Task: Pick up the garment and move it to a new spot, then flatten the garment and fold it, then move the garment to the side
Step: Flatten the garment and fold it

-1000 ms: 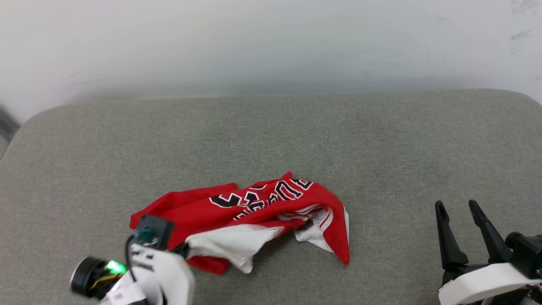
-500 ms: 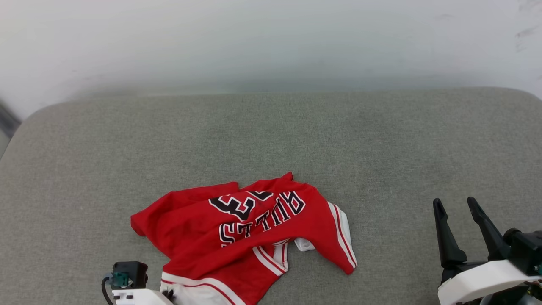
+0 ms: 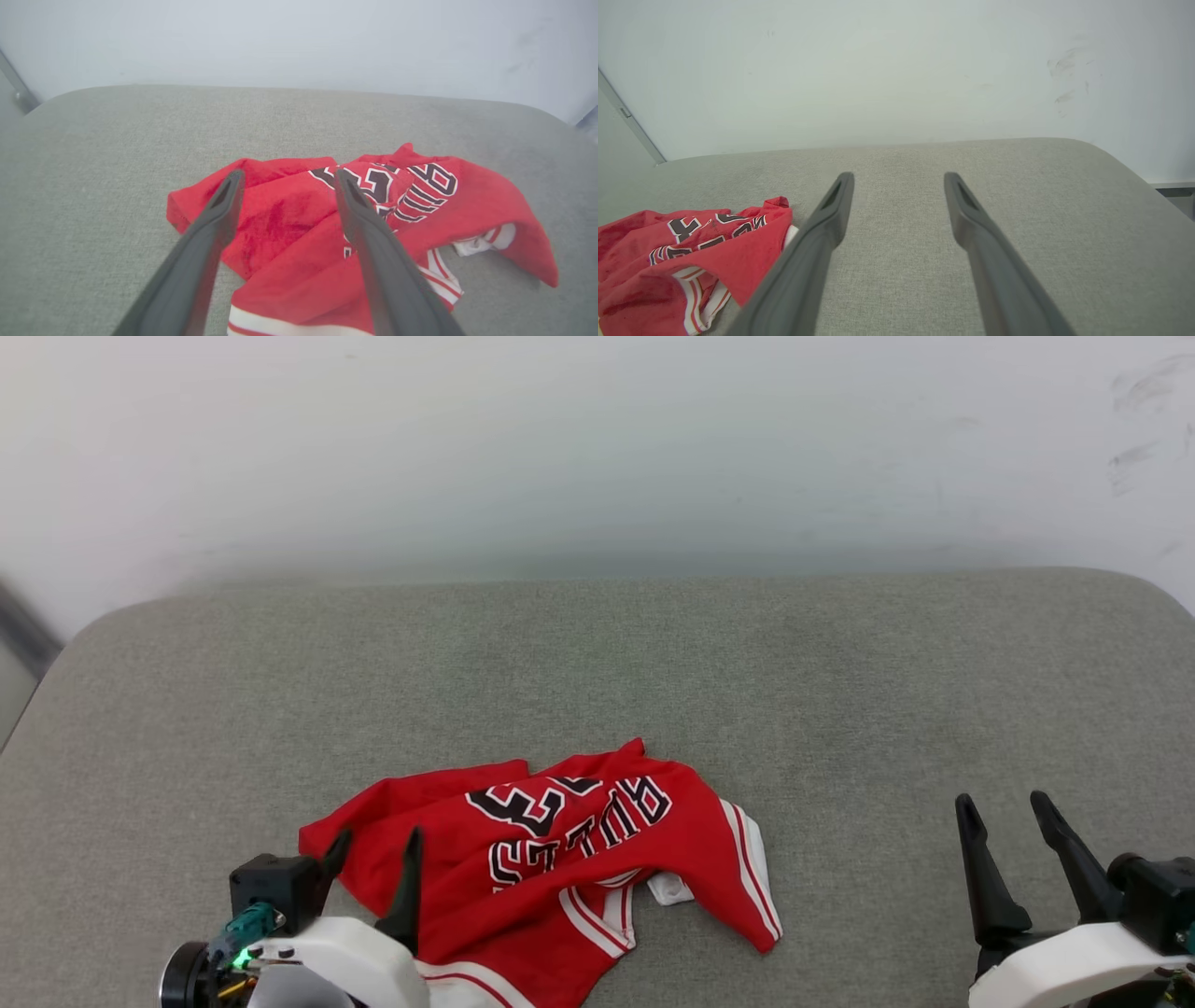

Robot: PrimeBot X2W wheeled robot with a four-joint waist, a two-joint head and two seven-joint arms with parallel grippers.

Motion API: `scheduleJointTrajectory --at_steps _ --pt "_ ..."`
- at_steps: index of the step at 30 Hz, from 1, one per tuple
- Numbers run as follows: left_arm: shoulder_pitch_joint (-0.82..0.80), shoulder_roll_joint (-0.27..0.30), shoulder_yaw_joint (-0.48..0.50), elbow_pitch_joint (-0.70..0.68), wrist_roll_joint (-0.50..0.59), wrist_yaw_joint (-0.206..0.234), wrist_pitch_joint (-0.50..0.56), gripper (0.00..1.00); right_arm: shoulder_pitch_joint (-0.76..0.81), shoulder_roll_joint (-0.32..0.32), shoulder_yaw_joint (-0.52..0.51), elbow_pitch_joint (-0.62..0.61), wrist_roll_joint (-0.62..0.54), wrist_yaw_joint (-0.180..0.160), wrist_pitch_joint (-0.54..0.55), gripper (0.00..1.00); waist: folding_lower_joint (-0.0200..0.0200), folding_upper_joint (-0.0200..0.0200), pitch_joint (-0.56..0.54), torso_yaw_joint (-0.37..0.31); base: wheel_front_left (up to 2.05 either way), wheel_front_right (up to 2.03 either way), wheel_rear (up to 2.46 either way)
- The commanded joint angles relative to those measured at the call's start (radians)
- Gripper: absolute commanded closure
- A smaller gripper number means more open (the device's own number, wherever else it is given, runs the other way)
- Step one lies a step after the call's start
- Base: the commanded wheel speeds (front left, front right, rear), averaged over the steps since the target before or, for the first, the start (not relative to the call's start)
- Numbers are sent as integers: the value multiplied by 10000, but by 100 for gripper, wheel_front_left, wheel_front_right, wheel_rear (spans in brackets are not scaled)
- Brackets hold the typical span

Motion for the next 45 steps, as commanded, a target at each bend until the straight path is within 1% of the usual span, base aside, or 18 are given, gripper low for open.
scheduleJointTrajectory --at_steps 1,5,8,10,12,15,18,22,26,30,36,39,40,41,42,43,45 --pt "-145 -43 -16 -96 97 -14 -146 0 113 14 -37 13 -3 -1 9 0 0 0 -26 -23 0 0 0" --pt "-266 -278 -73 -638 446 78 -893 0 207 14 -200 211 92 0 267 0 0 0 -53 -62 0 0 0" --pt "-288 -382 -108 -957 643 212 -1203 0 248 14 -311 488 264 0 711 0 0 0 -43 -41 0 0 0" --pt "-262 -441 -157 -1143 743 303 -1283 0 343 15 -287 807 361 0 1388 0 0 0 -22 35 0 0 0" --pt "-264 -454 -203 -1286 792 333 -1323 0 303 14 -294 1077 195 0 2128 0 0 0 16 174 0 0 0" --pt "-242 -431 -247 -1444 873 375 -1317 0 185 -86 -39 1369 311 0 3165 0 0 0 83 434 0 0 0" --pt "-229 -394 -267 -1554 913 425 -1279 0 11 -438 444 1626 556 0 4125 0 0 0 210 763 0 0 0" --pt "-348 -401 -280 -1647 944 439 -1291 0 -402 -957 1280 1799 957 0 4926 0 0 0 547 1186 0 0 0" --pt "-513 -502 -289 -1612 945 410 -1387 0 -1022 -1533 2212 1936 1225 -1 5344 0 0 0 985 1521 0 0 0" --pt "-665 -647 -294 -1454 898 369 -1509 0 -1703 -1995 3098 2181 1487 0 5485 0 0 0 1371 1778 0 0 0" --pt "-907 -806 -274 -1141 795 241 -1734 0 -2424 -2409 4131 2973 1867 0 5770 0 0 0 1813 1968 0 0 0" --pt "-978 -886 -306 -1031 795 190 -1790 0 -2458 -2418 4507 3547 2257 0 6095 0 0 0 1919 2009 0 0 0" --pt "-981 -903 -308 -996 783 184 -1811 0 -2418 -2374 4577 3713 2474 0 6246 7 0 0 1933 2013 0 0 0" --pt "-997 -916 -306 -968 793 185 -1831 0 -2395 -2361 4636 3844 2581 0 6402 55 0 0 1944 2006 0 0 0" --pt "-1010 -926 -303 -952 805 192 -1850 0 -2381 -2377 4678 3905 2698 2 6488 67 0 0 1946 1993 0 0 0" --pt "-1011 -937 -293 -940 805 209 -1862 0 -2392 -2365 4651 3909 2812 2 6467 100 0 0 1937 1965 0 0 0" --pt "-970 -931 -280 -920 808 256 -1876 0 -2507 -2449 4566 3842 2865 0 6351 100 0 0 1884 1871 0 0 0"
